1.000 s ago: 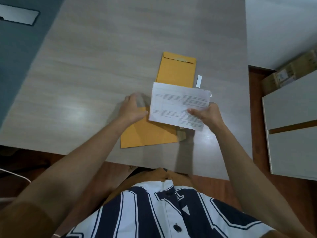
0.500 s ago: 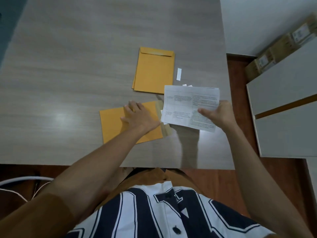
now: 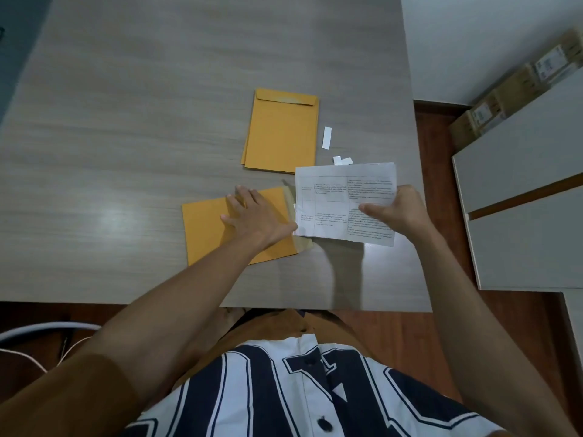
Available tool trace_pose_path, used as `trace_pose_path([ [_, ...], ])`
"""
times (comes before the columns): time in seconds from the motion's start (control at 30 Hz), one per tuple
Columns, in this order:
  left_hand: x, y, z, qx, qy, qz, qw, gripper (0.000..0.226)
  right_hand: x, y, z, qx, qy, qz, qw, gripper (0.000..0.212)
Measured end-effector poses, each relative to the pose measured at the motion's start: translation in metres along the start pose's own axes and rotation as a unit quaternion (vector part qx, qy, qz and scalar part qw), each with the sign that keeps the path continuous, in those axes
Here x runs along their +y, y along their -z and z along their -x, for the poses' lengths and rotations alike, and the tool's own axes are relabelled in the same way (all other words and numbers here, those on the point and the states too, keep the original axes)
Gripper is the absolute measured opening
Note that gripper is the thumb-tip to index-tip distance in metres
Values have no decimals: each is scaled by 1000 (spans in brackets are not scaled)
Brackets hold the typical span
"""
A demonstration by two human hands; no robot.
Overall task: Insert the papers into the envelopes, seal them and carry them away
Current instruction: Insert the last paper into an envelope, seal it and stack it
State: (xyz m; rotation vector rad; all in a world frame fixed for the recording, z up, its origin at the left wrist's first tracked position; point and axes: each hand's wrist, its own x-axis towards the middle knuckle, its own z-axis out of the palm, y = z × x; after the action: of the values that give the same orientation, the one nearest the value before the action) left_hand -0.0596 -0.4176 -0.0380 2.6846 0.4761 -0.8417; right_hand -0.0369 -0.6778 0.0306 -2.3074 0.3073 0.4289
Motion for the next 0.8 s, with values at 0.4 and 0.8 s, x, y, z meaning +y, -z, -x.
trace_pose_path([
  [0.4, -16, 2, -4, 4, -38, 13, 999, 126, -5, -25, -5, -143, -35, -131, 980, 36],
  [0.8, -21, 3, -3, 10, -41, 37, 998, 123, -4, -11, -14, -187, -79, -156, 967, 40],
])
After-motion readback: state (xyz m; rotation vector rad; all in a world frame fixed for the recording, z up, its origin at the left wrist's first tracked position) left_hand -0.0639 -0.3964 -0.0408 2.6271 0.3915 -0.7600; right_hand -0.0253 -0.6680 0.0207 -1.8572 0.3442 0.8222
